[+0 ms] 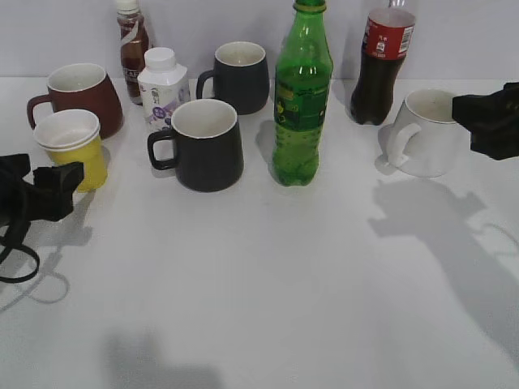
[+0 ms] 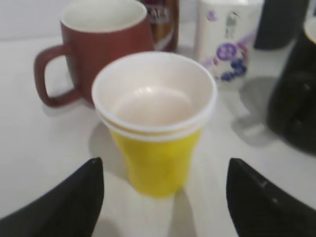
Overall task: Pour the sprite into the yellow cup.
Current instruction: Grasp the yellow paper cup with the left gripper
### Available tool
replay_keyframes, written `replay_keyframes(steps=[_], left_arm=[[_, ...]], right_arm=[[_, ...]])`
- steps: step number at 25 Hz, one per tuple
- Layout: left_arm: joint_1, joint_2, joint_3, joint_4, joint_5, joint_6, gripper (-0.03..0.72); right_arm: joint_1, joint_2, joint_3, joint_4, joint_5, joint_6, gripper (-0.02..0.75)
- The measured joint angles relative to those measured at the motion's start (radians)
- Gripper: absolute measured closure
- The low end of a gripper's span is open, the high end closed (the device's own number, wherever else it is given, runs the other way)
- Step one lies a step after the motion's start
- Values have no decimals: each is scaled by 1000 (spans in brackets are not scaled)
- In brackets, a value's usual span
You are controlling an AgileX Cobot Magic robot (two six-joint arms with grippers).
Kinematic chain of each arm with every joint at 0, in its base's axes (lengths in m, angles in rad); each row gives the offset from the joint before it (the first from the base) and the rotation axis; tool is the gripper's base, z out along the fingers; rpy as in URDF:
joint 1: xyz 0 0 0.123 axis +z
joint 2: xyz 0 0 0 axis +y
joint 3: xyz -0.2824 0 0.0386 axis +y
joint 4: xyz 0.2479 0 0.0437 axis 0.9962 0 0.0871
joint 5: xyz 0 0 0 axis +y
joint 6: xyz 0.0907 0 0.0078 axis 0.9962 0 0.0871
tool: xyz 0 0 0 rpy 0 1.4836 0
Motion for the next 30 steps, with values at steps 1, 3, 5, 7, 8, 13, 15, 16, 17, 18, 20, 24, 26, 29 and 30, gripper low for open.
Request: replay_keyframes(steps=[1, 3, 5, 7, 8, 13, 15, 16, 17, 18, 20, 24, 26, 29, 30], left_arm=[[-1, 37, 0, 0, -63, 0, 97], [-1, 115, 0, 13, -177, 0, 95], [-2, 187, -2, 54, -277, 0, 95], [-4, 255, -12, 83, -346, 0, 95], [-4, 289, -19, 82, -380, 0, 95], [-3, 393, -67, 41, -466, 0, 95], [-3, 420, -96, 41, -473, 0, 95], [-3, 434, -109, 40, -475, 0, 95], [-3, 447, -125, 40, -475, 0, 95], [-3, 456, -141, 40, -476, 0, 95], [-3, 471, -167, 38, -477, 0, 95], [-3, 474, -200, 32, -477, 0, 98], [0, 481, -216, 32, -476, 0, 98], [12, 505, -249, 35, -466, 0, 99], [14, 516, -259, 37, -465, 0, 99]], right_arm=[[0, 0, 0, 0, 0, 0, 291], [0, 0, 0, 0, 0, 0, 291], [0, 0, 0, 0, 0, 1, 291], [0, 0, 0, 0, 0, 1, 291], [0, 0, 0, 0, 0, 1, 291], [0, 0, 0, 0, -1, 1, 291], [0, 0, 0, 0, -1, 1, 291], [0, 0, 0, 0, -1, 1, 291], [0, 0, 0, 0, -1, 1, 291], [0, 0, 0, 0, 0, 1, 291], [0, 0, 0, 0, 1, 2, 291], [0, 13, 0, 0, 4, 2, 291], [1, 25, 0, 0, 7, 2, 291], [19, 28, 0, 0, 8, 2, 291], [27, 28, 0, 0, 9, 2, 291]])
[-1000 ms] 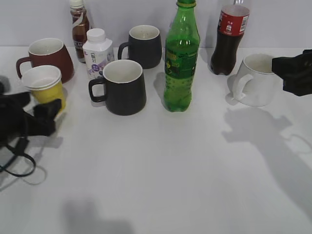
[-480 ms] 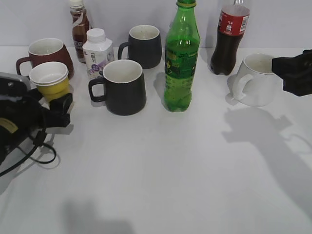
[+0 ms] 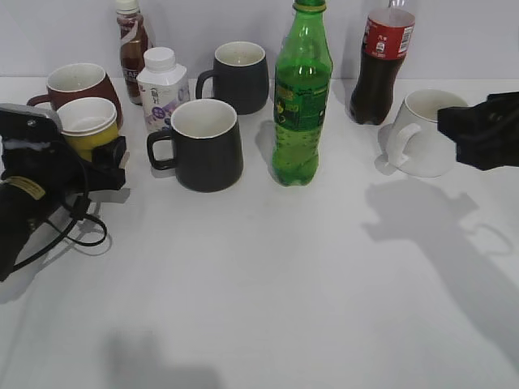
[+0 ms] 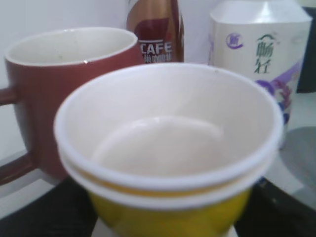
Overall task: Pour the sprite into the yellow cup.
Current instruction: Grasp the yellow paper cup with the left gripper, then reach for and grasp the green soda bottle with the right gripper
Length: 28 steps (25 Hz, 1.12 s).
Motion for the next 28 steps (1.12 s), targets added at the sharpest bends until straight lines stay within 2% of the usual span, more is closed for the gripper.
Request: replay_keyframes(steps=[6, 11, 14, 18, 23, 28], left_arm=[[2, 35, -47, 12, 11, 0, 115], [2, 35, -52, 14, 11, 0, 246], [2, 34, -46, 9, 8, 0, 319], [2, -14, 28, 6, -8, 0, 345], [2, -140, 172, 24, -11, 0, 353], [2, -267, 292, 144, -12, 0, 354]], right_arm=[[38, 1, 0, 0, 0, 0, 291], [57, 1, 0, -26, 0, 0, 291], [96, 2, 0, -45, 0, 0, 276], [165, 35, 0, -52, -14, 1, 214], [202, 159, 0, -53, -168, 12, 141], [202, 330, 0, -106, -435, 35, 133]])
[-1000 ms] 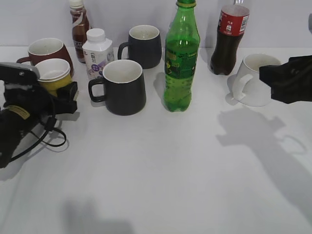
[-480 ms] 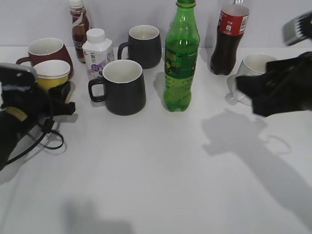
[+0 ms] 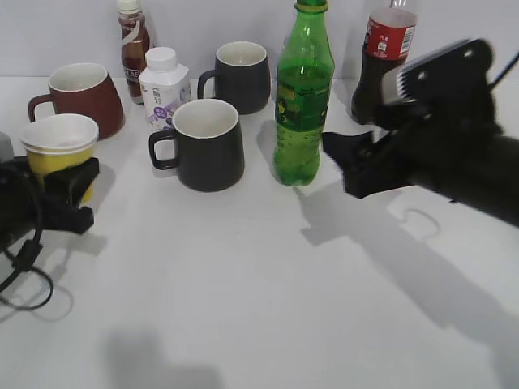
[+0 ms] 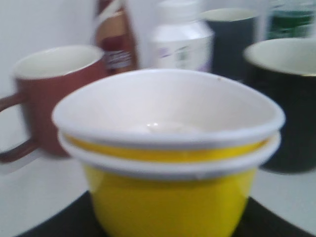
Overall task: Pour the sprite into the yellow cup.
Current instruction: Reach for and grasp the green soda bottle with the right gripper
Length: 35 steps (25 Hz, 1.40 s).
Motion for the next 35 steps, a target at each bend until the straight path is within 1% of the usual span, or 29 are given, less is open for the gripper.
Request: replay_keyframes(steps=[1, 3, 6, 9, 17, 20, 23, 25, 26, 29, 30, 35], left_arm=[[0, -19, 10, 37, 0, 0, 354], [0, -42, 23, 112, 0, -6, 355], [0, -52, 24, 204, -1, -59, 356], [0, -52, 24, 288, 0, -78, 356], [0, -52, 24, 479, 0, -80, 358], [0, -52, 24, 545, 0, -80, 358], [0, -52, 24, 566, 0, -80, 358], [-1, -51, 24, 571, 0, -80, 358], [-3, -50, 24, 571, 0, -80, 358], [-24, -44, 10, 575, 0, -81, 358], [-34, -37, 3, 576, 0, -82, 358], [-90, 21, -64, 577, 0, -86, 358]], right_arm=[[0, 35, 0, -24, -59, 15, 133], [0, 102, -6, -55, -124, 60, 133], [0, 188, -39, -70, -172, 94, 132], [0, 278, -96, -73, -201, 102, 132], [0, 450, -260, -72, -208, 122, 132], [0, 507, -311, -72, -246, 128, 136], [0, 557, -349, -72, -286, 131, 143], [0, 581, -364, -65, -300, 131, 161], [0, 588, -365, -55, -305, 132, 191], [0, 592, -366, -27, -316, 131, 342], [0, 592, -366, -21, -317, 127, 353], [0, 588, -363, -7, -314, 55, 353]])
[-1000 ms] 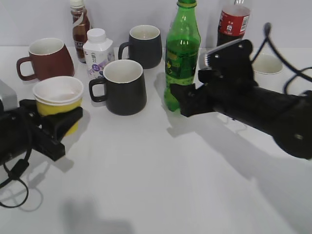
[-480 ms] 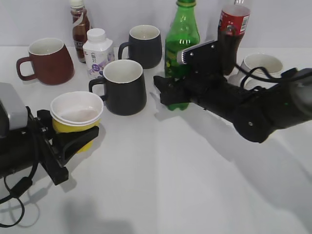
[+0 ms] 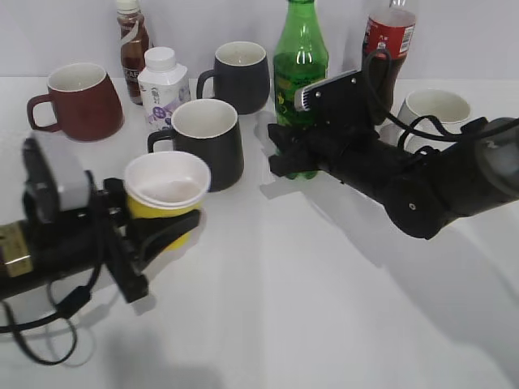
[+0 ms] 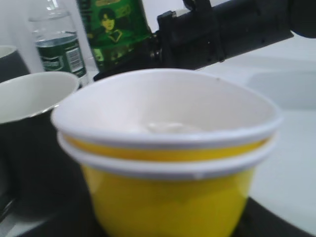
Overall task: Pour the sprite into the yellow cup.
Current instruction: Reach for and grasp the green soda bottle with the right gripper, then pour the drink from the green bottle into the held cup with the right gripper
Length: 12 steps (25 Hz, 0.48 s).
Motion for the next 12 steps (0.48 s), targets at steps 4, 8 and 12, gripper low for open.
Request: replay_keyframes(steps=[4, 8, 12], left_arm=[[-40, 52, -60, -7, 0, -23, 358], [-68, 82, -98, -10, 0, -37, 358], [-84, 83, -109, -28, -1, -42, 359]], right_arm=[[-1, -34, 23, 2, 22, -107, 353], [-13, -87, 49, 2, 25, -233, 353], [-41, -151, 93, -3, 24, -394, 355]])
